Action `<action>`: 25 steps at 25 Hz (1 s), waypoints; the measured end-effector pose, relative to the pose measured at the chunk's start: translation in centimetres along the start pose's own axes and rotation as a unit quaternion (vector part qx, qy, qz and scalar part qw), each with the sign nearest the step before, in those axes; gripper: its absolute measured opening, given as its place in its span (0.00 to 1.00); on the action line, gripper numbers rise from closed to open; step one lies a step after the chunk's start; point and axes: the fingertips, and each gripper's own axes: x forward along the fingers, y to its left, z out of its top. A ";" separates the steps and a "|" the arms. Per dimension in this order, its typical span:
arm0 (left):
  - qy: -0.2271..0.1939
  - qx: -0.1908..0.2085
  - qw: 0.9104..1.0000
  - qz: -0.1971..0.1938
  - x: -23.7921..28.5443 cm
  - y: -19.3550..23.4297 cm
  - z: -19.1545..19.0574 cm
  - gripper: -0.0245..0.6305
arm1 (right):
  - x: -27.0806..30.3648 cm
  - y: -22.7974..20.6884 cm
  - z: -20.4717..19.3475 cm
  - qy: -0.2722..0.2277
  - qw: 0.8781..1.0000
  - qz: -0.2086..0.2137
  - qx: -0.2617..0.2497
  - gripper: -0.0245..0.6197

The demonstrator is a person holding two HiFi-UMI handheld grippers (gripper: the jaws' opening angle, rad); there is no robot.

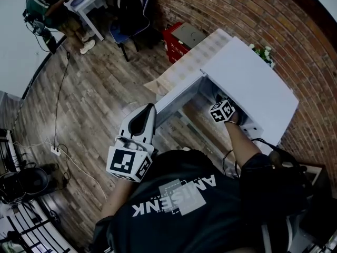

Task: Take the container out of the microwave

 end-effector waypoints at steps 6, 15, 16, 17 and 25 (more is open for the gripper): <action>0.000 -0.009 1.000 0.008 -0.3 0.7 -0.7 0.06 | 0.7 -0.4 0.3 0.005 1.000 -0.010 -0.003 0.30; -0.003 -0.029 0.999 0.017 -1.1 1.5 -0.8 0.06 | 0.5 -0.4 0.0 0.022 1.000 -0.013 0.007 0.15; -0.003 -0.031 0.999 0.019 -1.3 1.7 -0.8 0.06 | 0.4 -0.3 0.0 0.025 1.000 -0.013 0.010 0.15; -0.003 -0.030 0.999 0.018 -1.4 1.8 -0.7 0.06 | 0.3 -0.1 -0.1 0.026 1.000 -0.013 0.011 0.14; -0.002 -0.031 1.000 0.005 -2.3 2.5 -0.5 0.06 | -1.2 0.8 0.0 0.031 0.999 -0.003 0.038 0.12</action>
